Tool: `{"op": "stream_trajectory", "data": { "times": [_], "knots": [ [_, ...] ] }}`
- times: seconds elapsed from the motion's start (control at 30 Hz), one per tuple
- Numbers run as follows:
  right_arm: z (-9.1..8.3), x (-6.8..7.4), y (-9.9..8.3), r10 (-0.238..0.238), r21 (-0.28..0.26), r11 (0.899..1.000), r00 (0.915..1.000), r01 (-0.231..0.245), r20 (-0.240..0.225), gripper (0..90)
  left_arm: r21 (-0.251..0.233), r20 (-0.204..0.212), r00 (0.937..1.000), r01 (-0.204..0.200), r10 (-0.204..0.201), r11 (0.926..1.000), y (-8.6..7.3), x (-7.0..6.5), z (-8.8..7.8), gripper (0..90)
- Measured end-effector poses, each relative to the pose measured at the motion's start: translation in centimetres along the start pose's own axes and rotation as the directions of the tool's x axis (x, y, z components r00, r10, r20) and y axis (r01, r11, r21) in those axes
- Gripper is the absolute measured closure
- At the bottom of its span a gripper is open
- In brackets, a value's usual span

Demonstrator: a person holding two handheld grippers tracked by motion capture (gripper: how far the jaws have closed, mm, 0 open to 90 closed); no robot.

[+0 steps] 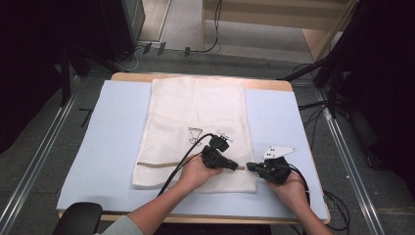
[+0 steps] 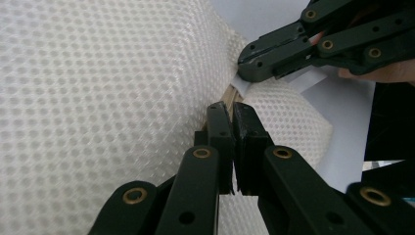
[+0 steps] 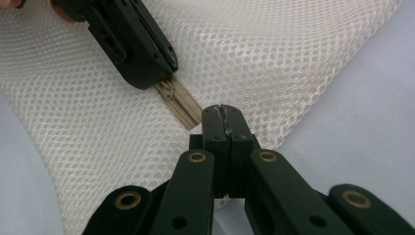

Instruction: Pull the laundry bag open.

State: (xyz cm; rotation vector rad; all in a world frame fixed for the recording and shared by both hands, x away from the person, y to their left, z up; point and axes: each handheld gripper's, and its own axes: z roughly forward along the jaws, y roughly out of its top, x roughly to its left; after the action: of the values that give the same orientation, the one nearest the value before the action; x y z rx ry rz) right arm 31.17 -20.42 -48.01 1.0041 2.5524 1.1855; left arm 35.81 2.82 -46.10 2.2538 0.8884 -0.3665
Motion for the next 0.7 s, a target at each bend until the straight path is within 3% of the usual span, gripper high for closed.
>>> {"op": "stream_trajectory", "data": {
  "times": [0.27,0.7],
  "knots": [
    [0.0,0.0,0.0,0.014,0.002,1.0,0.9999,-0.014,-0.004,90.0,-0.007,0.008,0.9998,0.016,-0.016,0.9999,-0.4,0.5,-1.0,89.3],
    [-0.1,0.0,-0.1,0.02,0.0,1.0,0.9998,-0.02,-0.004,90.0,-0.013,0.004,1.0,0.005,-0.005,0.9999,-1.2,0.8,-2.1,89.2]
  ]
}}
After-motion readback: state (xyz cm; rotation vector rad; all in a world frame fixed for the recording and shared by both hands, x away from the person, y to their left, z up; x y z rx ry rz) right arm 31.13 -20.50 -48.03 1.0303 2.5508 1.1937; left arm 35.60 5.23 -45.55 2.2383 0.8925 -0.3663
